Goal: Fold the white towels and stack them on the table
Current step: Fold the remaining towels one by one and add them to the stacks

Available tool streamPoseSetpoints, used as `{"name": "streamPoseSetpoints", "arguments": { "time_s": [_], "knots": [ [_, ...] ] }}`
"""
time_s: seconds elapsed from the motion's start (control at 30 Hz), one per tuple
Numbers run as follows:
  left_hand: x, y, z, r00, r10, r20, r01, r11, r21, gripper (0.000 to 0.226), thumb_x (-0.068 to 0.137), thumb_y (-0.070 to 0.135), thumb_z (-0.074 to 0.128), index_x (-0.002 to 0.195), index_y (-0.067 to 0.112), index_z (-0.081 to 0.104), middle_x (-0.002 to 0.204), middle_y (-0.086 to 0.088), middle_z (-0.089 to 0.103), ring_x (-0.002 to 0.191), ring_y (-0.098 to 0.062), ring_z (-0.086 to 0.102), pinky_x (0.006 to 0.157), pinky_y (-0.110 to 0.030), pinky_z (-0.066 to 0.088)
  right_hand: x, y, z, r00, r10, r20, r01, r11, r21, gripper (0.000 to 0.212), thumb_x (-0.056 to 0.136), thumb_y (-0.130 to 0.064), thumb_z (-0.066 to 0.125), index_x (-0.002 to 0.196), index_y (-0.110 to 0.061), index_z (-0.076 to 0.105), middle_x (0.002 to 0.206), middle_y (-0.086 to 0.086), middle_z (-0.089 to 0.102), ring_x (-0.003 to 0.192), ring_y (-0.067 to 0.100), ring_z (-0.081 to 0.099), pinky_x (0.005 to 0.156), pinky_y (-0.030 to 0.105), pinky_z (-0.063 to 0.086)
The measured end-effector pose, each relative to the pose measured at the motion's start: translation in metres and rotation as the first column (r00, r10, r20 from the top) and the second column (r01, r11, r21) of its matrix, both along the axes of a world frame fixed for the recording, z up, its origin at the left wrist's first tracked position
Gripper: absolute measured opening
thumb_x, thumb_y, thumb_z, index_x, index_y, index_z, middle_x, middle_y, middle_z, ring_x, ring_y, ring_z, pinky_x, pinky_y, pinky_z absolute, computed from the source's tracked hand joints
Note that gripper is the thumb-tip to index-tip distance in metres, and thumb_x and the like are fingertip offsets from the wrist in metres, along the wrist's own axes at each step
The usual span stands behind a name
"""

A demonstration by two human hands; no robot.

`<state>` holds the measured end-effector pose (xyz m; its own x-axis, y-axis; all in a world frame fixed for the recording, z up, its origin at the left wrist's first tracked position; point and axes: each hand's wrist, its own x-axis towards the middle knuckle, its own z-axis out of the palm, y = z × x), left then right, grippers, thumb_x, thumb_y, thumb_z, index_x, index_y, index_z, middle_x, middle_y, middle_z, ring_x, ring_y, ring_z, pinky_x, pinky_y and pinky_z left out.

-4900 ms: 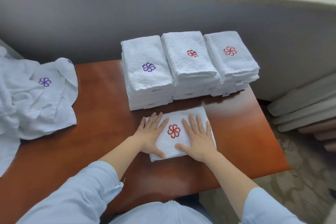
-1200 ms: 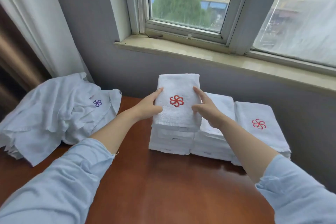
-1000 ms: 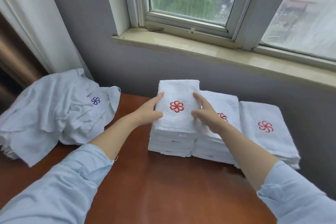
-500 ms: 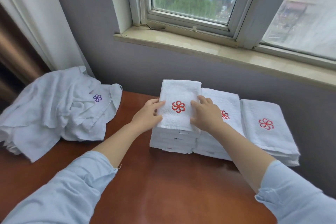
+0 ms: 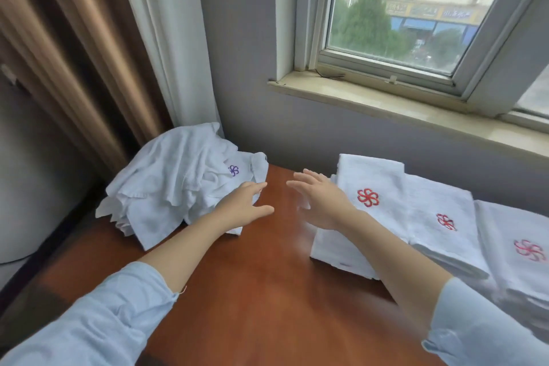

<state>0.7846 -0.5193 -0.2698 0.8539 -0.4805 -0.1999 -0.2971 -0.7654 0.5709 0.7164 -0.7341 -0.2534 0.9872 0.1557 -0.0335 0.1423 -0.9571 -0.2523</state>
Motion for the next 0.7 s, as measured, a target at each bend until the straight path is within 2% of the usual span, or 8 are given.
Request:
{"name": "streamPoseSetpoints", "arguments": {
  "time_s": [0.23, 0.43, 0.7],
  "knots": [
    [0.079, 0.11, 0.009, 0.998, 0.064, 0.01, -0.065, 0.997, 0.051, 0.073, 0.085, 0.046, 0.068, 0.149, 0.03, 0.037, 0.156, 0.007, 0.031, 0.139, -0.013, 0.038, 0.11, -0.032, 0.036, 0.088, 0.104, -0.007, 1.0, 0.008, 0.002, -0.008, 1.0, 0.02, 0.065, 0.088, -0.03, 0.057, 0.15, -0.029, 0.037, 0.159, -0.004, 0.029, 0.149, 0.018, 0.015, 0.119, 0.036, 0.015],
    [0.15, 0.184, -0.001, 0.997, 0.082, 0.0, -0.082, 0.992, 0.093, 0.078, 0.085, 0.051, 0.069, 0.152, 0.029, 0.034, 0.159, 0.006, 0.027, 0.143, -0.015, 0.032, 0.111, -0.032, 0.036, 0.168, 0.176, -0.013, 0.999, 0.038, -0.039, -0.038, 0.999, 0.014, 0.066, 0.092, -0.029, 0.058, 0.153, -0.029, 0.033, 0.163, -0.003, 0.02, 0.151, 0.019, 0.01, 0.12, 0.036, 0.014],
    [0.232, 0.226, -0.031, 0.993, 0.108, 0.051, -0.117, 0.966, 0.229, 0.085, 0.082, 0.062, 0.064, 0.152, 0.028, 0.03, 0.159, 0.004, 0.027, 0.146, -0.021, 0.025, 0.12, -0.046, 0.021, 0.26, 0.224, -0.038, 0.995, 0.052, -0.081, -0.053, 0.999, -0.007, 0.068, 0.092, -0.027, 0.058, 0.154, -0.03, 0.03, 0.162, -0.004, 0.022, 0.151, 0.018, 0.013, 0.121, 0.036, 0.015]
  ]
}}
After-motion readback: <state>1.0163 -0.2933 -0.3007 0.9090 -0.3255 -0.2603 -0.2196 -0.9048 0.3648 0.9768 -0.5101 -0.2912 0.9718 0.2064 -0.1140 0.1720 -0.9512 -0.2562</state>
